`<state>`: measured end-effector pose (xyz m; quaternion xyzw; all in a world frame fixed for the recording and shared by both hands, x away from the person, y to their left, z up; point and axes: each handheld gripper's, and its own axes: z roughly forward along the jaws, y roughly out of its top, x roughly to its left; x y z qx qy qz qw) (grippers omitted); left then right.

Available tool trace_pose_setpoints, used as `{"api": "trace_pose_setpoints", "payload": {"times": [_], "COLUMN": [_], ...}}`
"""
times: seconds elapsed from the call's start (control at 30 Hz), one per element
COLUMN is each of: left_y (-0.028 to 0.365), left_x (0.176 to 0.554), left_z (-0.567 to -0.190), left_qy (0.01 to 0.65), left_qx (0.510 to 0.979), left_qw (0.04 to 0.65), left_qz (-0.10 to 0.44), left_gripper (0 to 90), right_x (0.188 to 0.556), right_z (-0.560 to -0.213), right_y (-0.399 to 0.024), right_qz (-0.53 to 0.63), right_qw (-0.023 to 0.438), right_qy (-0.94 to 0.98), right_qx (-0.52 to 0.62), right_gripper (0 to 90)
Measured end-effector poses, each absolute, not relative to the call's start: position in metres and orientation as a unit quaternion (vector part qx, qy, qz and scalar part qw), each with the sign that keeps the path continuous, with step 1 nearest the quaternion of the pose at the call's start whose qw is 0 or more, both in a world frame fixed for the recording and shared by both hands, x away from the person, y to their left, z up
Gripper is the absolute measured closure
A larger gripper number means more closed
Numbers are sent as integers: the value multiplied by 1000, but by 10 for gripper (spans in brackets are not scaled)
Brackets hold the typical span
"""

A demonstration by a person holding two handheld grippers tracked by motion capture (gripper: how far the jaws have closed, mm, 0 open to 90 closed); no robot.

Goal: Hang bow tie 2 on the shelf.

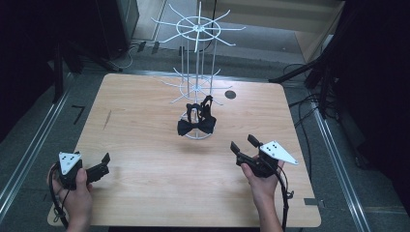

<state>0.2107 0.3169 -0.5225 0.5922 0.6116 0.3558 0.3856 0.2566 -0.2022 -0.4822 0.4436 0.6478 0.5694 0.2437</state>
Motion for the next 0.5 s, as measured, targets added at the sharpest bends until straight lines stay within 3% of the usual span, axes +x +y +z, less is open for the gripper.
{"api": "trace_pose_setpoints", "payload": {"times": [0.5], "left_y": [317], "left_x": [211], "left_z": [-523], "left_qy": [612], "left_qx": [592], "left_qw": [386], "left_qz": [355], "left_gripper": [23], "right_x": [244], "right_z": [-498], "right_y": [-235], "right_qz": [549], "right_qw": [242], "right_qy": [647], "right_qx": [470], "right_gripper": [213]}}
